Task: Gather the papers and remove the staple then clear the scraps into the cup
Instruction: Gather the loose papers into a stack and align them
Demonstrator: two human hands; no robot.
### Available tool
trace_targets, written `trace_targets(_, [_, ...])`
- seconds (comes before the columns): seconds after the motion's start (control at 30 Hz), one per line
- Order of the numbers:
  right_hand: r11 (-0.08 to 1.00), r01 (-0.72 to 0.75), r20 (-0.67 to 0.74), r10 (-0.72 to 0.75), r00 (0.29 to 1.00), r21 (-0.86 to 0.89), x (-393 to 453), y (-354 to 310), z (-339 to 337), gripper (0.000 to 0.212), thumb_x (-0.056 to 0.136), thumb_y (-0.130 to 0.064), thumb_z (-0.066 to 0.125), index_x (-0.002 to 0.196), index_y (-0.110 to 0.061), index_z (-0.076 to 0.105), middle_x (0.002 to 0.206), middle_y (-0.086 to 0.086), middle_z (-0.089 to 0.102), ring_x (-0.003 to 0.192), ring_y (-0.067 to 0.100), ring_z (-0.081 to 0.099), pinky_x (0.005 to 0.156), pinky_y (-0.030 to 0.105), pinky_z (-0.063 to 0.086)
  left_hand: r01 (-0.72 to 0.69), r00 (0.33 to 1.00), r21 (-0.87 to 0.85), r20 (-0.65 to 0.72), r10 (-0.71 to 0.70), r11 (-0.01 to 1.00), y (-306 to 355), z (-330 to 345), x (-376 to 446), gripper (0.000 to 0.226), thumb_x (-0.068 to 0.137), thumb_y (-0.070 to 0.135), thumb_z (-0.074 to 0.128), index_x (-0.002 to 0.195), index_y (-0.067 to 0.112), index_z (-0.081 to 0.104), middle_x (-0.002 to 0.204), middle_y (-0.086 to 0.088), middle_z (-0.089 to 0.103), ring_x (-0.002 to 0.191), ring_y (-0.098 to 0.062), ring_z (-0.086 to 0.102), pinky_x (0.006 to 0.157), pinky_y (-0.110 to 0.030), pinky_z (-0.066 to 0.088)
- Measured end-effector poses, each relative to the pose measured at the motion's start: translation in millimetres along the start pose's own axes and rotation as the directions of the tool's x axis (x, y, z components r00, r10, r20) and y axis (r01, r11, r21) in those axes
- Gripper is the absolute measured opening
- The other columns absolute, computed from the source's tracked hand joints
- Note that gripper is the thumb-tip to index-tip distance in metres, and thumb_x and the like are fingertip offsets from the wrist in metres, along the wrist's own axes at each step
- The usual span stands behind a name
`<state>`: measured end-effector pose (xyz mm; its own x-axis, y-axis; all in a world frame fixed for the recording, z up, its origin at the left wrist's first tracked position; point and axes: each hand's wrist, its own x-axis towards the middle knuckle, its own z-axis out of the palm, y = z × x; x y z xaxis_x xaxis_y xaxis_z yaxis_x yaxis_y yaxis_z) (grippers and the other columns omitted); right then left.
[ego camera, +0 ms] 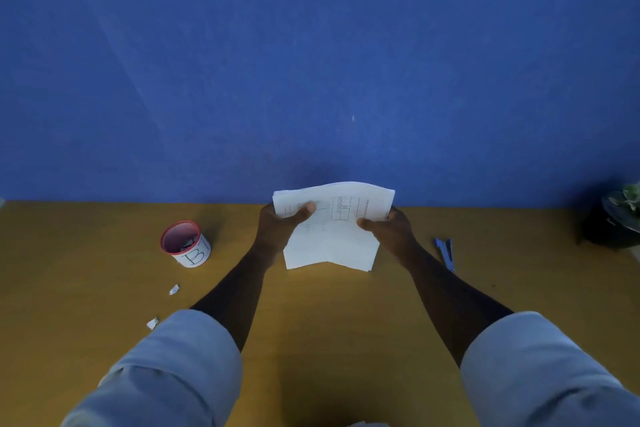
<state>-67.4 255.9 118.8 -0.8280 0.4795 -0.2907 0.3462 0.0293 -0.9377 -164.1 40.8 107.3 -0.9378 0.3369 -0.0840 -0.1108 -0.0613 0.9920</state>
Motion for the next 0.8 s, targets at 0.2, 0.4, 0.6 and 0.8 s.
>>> trace_targets(0.2, [0.987, 0.017, 0.031, -0.013, 0.999, -0.159, 2.8, 10.1, -3.8, 0.033, 0.085, -0.007, 0.066, 0.117, -0.014, 0.06, 0.108, 0.001, 0.064, 0.092, 0.016, 0.06, 0.066, 0.021, 0.047, 0.027, 0.999, -0.043, -0.021, -0.028, 0.999, 5.1, 3.5, -2.3, 0.047, 0.081, 0.048, 0.075, 0.109, 0.011, 0.07, 0.105, -0.004, 0.076, 0.095, -0.022, 0.074, 0.074, -0.029, 0.059])
trace_targets(0.4, [0.959, 0.006, 0.069, 0.014, 0.998, -0.282, 5.0, 18.3, -3.9, 0.041, 0.087, -0.005, 0.06, 0.127, -0.011, 0.053, 0.122, 0.009, 0.062, 0.097, 0.024, 0.059, 0.073, 0.025, 0.048, 0.047, 0.999, -0.031, 0.006, -0.047, 0.998, 4.2, 3.2, -3.6, 0.039, 0.083, 0.037, 0.078, 0.112, 0.012, 0.069, 0.106, -0.001, 0.076, 0.096, -0.02, 0.074, 0.073, -0.029, 0.06])
trace_targets(0.6, [0.924, 0.001, 0.119, 0.048, 0.992, -0.382, 4.4, 25.1, -2.8, 0.044, 0.087, -0.001, 0.056, 0.129, -0.012, 0.051, 0.126, 0.011, 0.058, 0.109, 0.026, 0.055, 0.082, 0.031, 0.049, 0.108, 0.988, 0.04, 0.105, -0.111, 0.993, -14.4, -4.5, -9.0, 0.034, 0.08, 0.011, 0.082, 0.108, 0.024, 0.067, 0.106, 0.007, 0.075, 0.098, -0.01, 0.072, 0.072, -0.024, 0.06])
trace_targets(0.8, [0.92, 0.018, 0.086, 0.017, 0.996, -0.391, 6.9, 21.5, -4.0, 0.044, 0.089, -0.005, 0.057, 0.132, -0.009, 0.05, 0.129, 0.011, 0.059, 0.109, 0.03, 0.059, 0.077, 0.028, 0.045, 0.108, 0.99, 0.049, 0.087, -0.112, 0.993, -16.9, -8.3, -10.1, 0.036, 0.08, 0.016, 0.081, 0.112, 0.024, 0.066, 0.106, 0.01, 0.074, 0.097, -0.007, 0.072, 0.07, -0.021, 0.059])
